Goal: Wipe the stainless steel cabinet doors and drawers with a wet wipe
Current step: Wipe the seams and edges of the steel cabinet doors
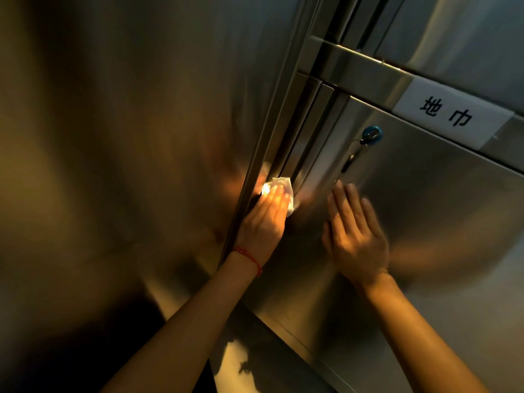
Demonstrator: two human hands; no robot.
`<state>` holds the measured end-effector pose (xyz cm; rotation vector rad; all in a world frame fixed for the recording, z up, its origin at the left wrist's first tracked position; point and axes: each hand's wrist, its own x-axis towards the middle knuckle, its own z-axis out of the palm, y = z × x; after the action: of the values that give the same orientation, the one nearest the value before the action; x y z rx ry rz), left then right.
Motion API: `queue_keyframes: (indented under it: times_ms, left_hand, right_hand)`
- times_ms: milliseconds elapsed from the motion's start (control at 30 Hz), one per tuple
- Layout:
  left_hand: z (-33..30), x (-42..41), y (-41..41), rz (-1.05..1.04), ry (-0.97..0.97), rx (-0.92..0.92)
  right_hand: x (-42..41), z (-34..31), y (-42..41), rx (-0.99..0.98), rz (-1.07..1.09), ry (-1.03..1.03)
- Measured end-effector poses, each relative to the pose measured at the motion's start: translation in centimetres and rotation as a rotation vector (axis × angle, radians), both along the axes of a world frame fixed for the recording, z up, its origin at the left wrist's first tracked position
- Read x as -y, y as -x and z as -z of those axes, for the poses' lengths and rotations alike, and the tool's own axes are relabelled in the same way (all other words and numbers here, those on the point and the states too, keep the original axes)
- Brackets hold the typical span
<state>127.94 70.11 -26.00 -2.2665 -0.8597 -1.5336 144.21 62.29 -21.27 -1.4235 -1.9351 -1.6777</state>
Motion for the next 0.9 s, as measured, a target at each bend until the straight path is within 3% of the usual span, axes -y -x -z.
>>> queue_keyframes:
  times_ms: [400, 900]
  left_hand:
    - [0.5, -0.9, 0.2, 0.011, -0.156, -0.064]
    - [2.1, -1.2, 0.4, -0.024, -0.212, -0.169]
  right_hand:
    - [-0.1, 0.1, -0.1, -0.003, -0.011, -0.014]
    - [0.0, 0.0, 0.1, 0.004, 0.008, -0.012]
